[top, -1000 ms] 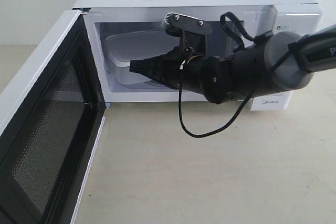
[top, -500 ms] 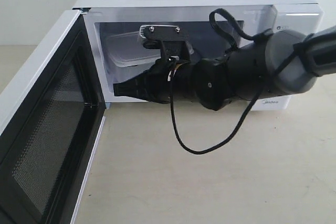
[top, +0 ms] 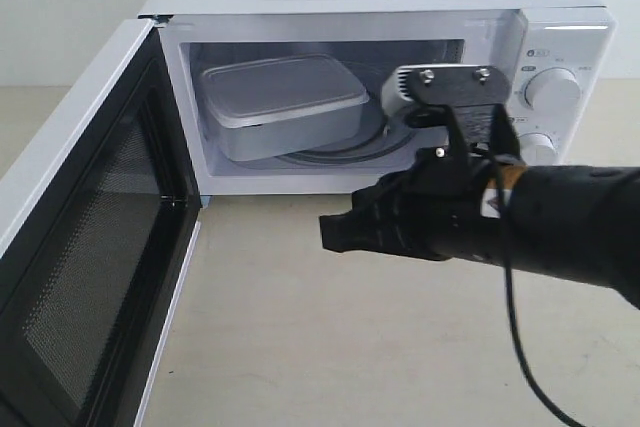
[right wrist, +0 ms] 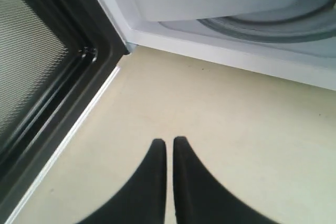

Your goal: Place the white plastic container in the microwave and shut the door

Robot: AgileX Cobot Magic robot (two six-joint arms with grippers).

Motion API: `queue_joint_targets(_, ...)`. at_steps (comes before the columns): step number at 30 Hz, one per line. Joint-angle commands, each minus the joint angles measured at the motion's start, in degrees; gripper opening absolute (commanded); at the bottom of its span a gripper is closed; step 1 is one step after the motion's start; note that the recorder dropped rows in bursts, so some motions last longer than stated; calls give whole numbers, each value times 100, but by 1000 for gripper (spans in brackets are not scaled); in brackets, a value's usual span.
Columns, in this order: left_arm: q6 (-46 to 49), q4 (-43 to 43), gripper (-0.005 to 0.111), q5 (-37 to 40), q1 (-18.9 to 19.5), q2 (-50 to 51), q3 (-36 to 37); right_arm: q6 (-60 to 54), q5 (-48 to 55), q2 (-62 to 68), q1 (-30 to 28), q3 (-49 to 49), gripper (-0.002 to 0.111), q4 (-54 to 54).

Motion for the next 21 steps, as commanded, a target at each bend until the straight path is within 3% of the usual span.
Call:
queue_joint_targets(1,7,-24,4,-6,24,-23,22,-188,305,-1049,171,432,0,-48)
queue_joint_targets(7,7,-24,4,-6,24,-23,22,-480,1287,-1976,192,519,0,-48)
queue_joint_targets(14,7,-24,4,-57,24,-23,22,-635,1636,-2342,192,519,0,-48)
queue_joint_targets(21,7,-24,4,-1138,24,-23,22,-748,1502,-2340,180,519,0,-58)
